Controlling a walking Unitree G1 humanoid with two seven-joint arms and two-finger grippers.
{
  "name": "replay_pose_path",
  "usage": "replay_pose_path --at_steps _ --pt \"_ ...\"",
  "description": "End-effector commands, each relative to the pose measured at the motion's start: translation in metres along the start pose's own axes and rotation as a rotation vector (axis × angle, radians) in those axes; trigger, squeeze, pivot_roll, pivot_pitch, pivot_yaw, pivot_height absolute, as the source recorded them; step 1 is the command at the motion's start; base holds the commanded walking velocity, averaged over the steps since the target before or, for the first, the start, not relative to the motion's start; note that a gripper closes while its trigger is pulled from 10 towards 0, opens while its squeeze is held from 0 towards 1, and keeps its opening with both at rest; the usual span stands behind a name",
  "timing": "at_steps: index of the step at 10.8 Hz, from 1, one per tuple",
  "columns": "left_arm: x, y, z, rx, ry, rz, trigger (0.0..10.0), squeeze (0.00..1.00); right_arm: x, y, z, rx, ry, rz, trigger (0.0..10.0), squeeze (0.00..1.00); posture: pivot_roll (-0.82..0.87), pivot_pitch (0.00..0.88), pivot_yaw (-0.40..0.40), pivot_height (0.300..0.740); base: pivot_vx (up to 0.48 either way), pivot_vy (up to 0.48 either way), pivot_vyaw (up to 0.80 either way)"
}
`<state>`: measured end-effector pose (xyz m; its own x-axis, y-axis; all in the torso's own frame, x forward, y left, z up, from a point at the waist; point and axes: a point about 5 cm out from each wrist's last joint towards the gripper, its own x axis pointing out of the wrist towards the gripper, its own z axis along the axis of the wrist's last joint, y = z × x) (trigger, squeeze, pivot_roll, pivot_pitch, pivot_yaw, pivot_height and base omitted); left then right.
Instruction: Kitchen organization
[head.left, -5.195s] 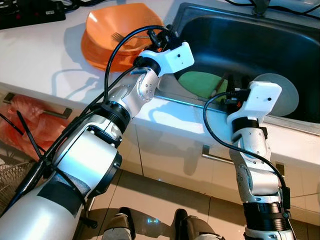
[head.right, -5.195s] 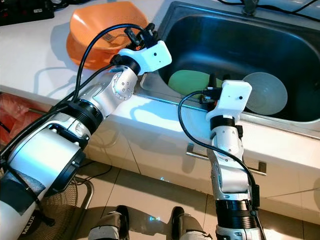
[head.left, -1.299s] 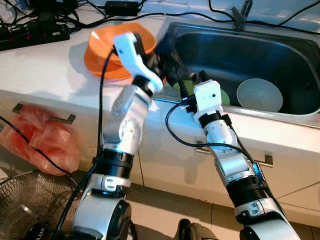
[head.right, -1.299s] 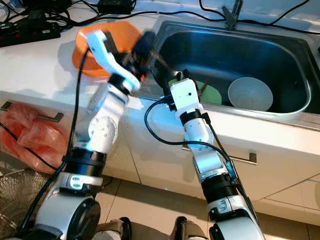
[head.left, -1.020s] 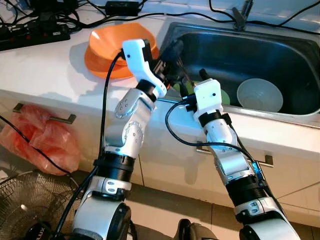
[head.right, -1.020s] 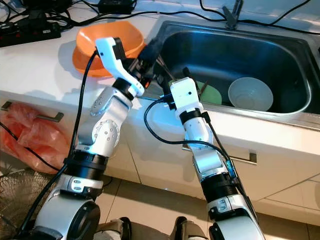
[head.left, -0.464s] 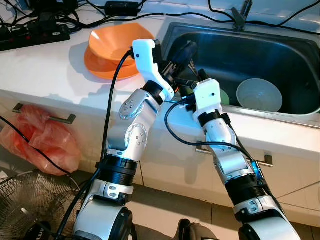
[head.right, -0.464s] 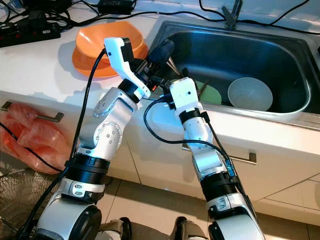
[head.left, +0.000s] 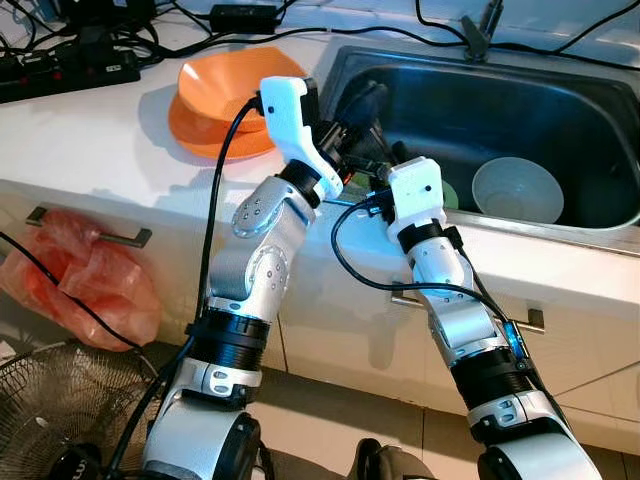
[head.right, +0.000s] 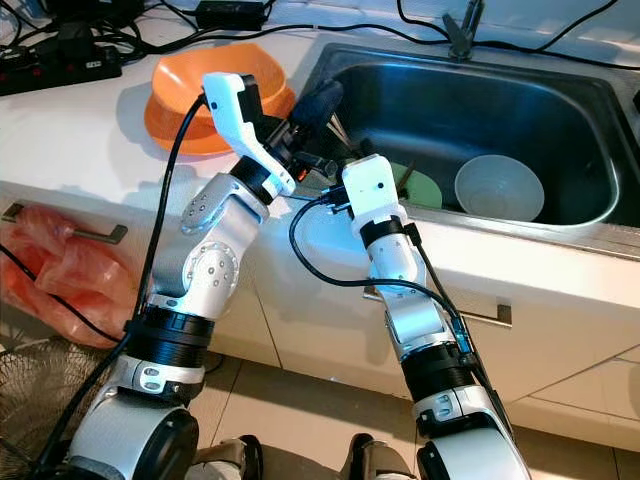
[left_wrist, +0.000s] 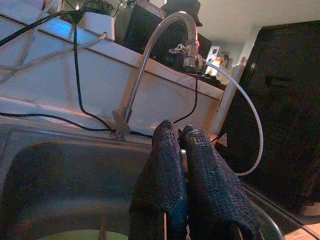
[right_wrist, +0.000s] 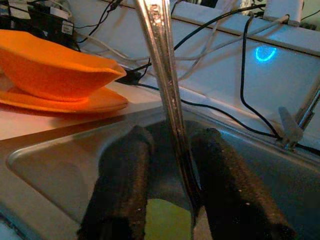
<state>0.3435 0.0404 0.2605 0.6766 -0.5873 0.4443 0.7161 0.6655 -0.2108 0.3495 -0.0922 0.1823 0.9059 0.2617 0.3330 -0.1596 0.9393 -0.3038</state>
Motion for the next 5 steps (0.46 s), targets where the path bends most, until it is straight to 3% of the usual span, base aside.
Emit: replay_pose_path --at_steps 1,5 --pt "-0.0002 -0.0032 0.0009 0.016 0.001 -0.014 10.0 0.0 0.0003 0.0005 -0.0009 0.005 0.004 0.0 0.0 0.0 0.02 0.125 0.004 0.74 0.0 0.0 0.0" --pt "-0.0007 -0.0036 0.0011 0.023 -0.005 -0.012 10.0 0.0 0.0003 -0.0009 -0.0018 0.002 0.005 -0.004 0.0 0.0 0.02 0.115 0.002 0.74 0.0 0.0 0.0"
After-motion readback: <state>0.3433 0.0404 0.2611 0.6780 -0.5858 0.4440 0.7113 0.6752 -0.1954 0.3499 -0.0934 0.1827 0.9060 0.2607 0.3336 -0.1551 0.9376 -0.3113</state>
